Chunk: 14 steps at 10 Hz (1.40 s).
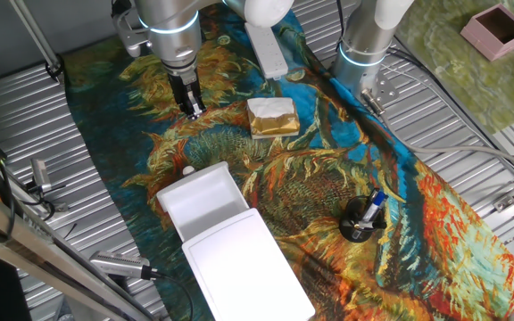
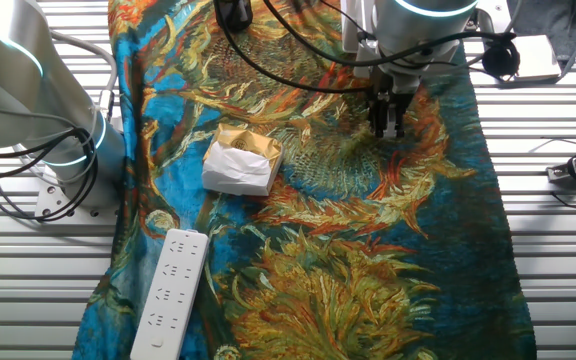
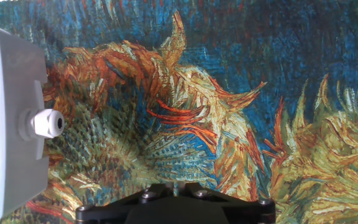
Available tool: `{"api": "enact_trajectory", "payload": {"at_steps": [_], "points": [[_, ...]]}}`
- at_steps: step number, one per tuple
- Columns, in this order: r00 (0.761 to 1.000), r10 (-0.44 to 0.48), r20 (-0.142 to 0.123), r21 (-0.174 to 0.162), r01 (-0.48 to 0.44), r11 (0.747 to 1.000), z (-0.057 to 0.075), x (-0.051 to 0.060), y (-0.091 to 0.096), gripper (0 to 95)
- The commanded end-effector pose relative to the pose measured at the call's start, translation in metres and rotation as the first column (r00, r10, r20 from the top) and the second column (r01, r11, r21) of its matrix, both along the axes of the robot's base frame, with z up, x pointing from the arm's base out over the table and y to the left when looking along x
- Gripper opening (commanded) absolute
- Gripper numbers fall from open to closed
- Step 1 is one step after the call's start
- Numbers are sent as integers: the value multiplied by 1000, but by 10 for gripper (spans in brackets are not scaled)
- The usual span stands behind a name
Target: Use the gripper to push and close the drawer
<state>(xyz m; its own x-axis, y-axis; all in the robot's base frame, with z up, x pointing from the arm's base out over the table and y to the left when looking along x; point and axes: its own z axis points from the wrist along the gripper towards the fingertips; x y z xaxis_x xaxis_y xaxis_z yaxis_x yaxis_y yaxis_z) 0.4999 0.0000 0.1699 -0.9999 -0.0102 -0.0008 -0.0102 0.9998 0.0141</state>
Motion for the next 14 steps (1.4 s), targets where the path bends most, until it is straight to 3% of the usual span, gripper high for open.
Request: {"api": "enact_trajectory", "payload": {"at_steps": [1,12,14], "points": [[1000,0,-1,0,0,1000,0,0,0,0],[1000,0,-1,-1,0,1000,0,0,0,0],[993,116,0,-1,-116,993,0,0,0,0]]}}
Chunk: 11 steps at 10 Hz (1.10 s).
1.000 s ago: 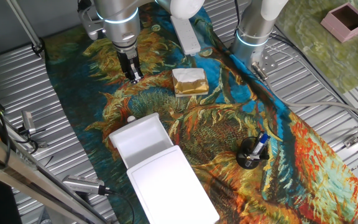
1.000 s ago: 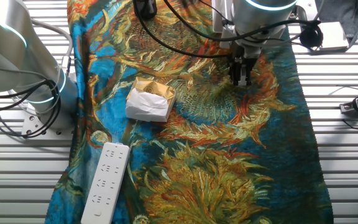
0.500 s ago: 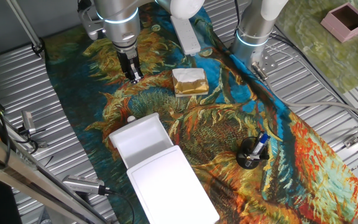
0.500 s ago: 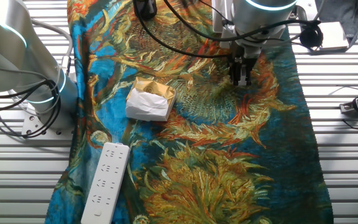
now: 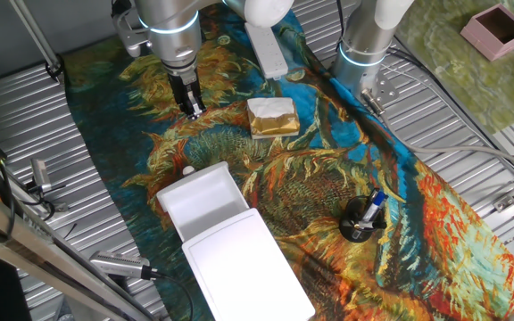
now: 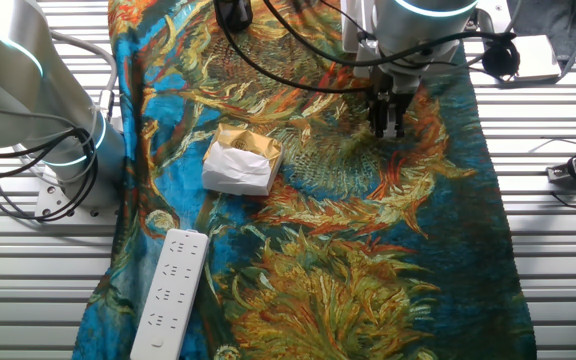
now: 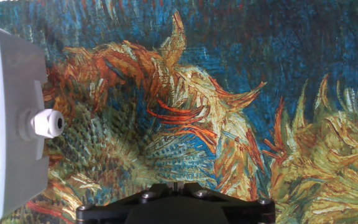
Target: Use the gripper to push and close the drawer
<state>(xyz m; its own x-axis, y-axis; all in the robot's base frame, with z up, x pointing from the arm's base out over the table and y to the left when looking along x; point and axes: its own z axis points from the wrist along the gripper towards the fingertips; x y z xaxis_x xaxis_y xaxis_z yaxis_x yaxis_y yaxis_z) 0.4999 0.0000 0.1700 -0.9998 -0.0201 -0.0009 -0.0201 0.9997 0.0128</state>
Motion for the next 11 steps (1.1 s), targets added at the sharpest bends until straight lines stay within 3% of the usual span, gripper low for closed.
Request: {"api": "enact_trajectory", "payload": {"at_steps": [1,3,5,9,10,11], "points": [[995,96,0,1,-96,995,0,0,0,0],[987,164,0,-1,-164,987,0,-1,0,0],[988,152,0,0,-152,988,0,-1,0,0],[974,225,-8,4,-225,974,0,0,-3,0],[969,248,-8,5,-248,969,0,4,-7,0],[957,289,-9,11,-289,957,0,18,-18,0]]}}
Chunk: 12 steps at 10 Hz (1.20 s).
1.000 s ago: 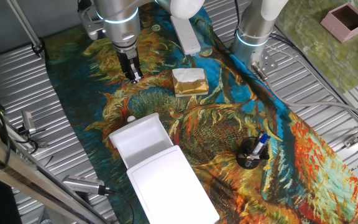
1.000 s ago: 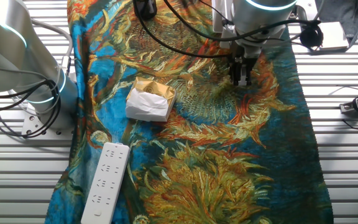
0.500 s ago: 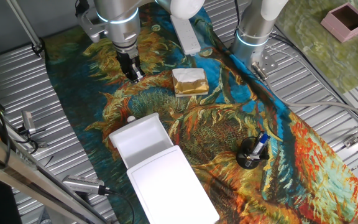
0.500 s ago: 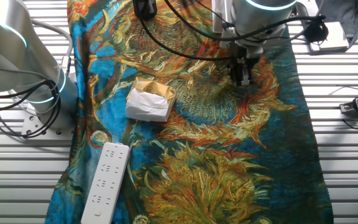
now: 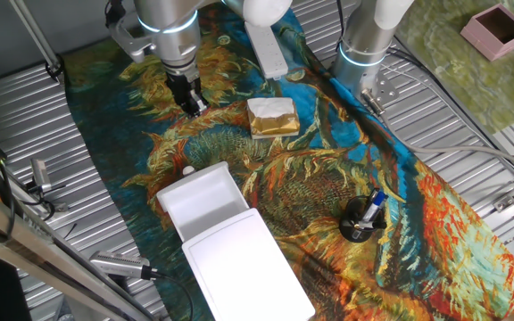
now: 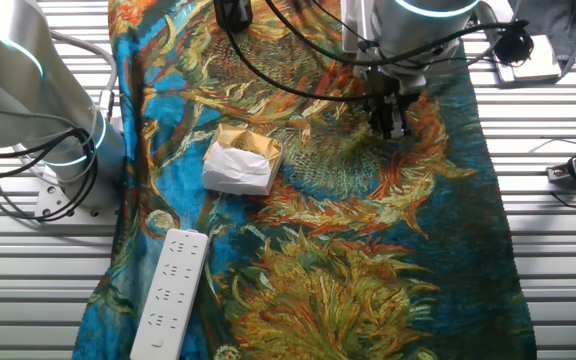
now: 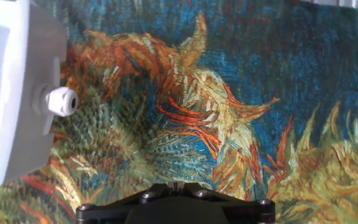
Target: Use the gripper to push and close the drawer
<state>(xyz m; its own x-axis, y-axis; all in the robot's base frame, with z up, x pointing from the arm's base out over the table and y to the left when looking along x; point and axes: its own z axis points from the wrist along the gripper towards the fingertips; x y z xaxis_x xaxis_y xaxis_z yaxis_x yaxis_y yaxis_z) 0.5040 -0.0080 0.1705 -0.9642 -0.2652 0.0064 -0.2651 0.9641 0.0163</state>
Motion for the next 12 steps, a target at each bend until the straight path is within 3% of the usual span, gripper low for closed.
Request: {"api": "enact_trajectory", "payload": {"at_steps": [1,3,5,6,7,10,12], "points": [[997,73,-9,10,-73,997,1,26,-20,0],[993,116,-14,26,-116,993,1,45,-38,0],[990,136,-32,82,-133,988,3,63,-56,0],[988,143,-52,152,-134,979,1,71,-59,0],[990,124,-71,202,-108,974,-1,75,-56,0],[994,64,-88,233,-42,971,-10,84,-36,0],[995,40,-93,234,-17,972,-14,90,-21,0]]}}
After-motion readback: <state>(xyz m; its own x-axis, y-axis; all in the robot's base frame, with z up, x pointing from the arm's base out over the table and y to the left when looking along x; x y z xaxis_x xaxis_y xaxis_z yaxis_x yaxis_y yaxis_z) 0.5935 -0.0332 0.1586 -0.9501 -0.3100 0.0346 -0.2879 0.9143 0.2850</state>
